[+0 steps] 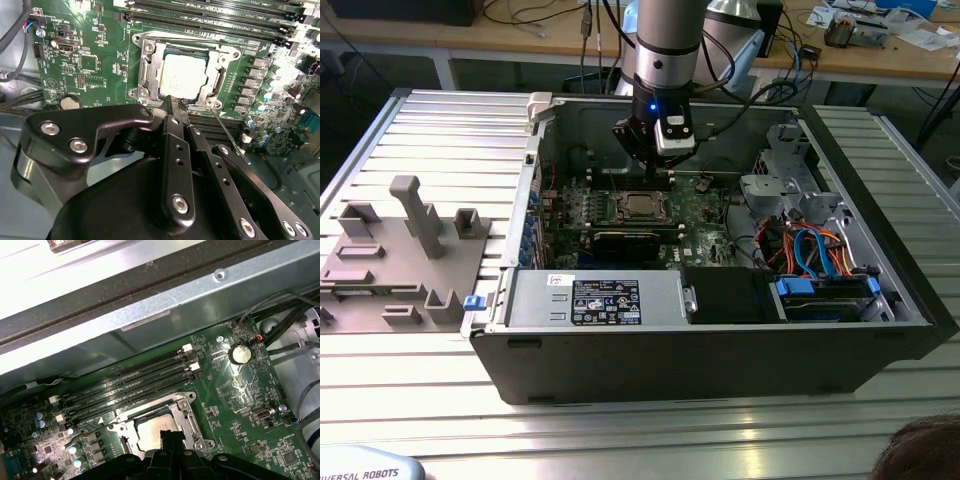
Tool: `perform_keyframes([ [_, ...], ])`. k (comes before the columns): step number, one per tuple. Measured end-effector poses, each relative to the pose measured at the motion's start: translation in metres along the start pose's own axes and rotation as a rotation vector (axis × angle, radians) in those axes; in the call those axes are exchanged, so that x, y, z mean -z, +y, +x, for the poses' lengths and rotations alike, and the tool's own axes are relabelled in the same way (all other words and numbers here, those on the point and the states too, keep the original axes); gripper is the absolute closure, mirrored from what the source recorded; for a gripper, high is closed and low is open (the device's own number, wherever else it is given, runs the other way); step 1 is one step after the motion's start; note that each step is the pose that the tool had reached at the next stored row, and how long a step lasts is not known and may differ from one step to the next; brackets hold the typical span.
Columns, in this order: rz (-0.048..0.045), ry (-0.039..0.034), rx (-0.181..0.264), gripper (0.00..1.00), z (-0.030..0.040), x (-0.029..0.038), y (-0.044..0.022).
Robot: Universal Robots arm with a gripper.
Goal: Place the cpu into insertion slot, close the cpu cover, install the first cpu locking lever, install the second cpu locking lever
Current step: 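Install the first cpu locking lever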
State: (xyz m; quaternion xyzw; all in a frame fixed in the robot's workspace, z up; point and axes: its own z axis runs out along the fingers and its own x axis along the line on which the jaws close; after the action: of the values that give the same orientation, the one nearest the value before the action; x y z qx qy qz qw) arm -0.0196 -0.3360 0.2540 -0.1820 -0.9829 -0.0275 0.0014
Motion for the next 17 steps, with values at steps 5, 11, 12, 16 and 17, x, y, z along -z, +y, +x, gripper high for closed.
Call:
perform_keyframes([
  [5, 0.0002, 0.0011, 0.021, 0.89, 0.0, 0.0, 0.0],
  [11, 0.0004, 0.0019, 0.036, 0.89, 0.0, 0.0, 0.0],
  [12, 0.0005, 0.0021, 0.039, 0.89, 0.0, 0.0, 0.0],
  [16, 0.0006, 0.0027, 0.05, 0.89, 0.0, 0.0, 0.0],
  [17, 0.0006, 0.0029, 0.053, 0.89, 0.0, 0.0, 0.0],
])
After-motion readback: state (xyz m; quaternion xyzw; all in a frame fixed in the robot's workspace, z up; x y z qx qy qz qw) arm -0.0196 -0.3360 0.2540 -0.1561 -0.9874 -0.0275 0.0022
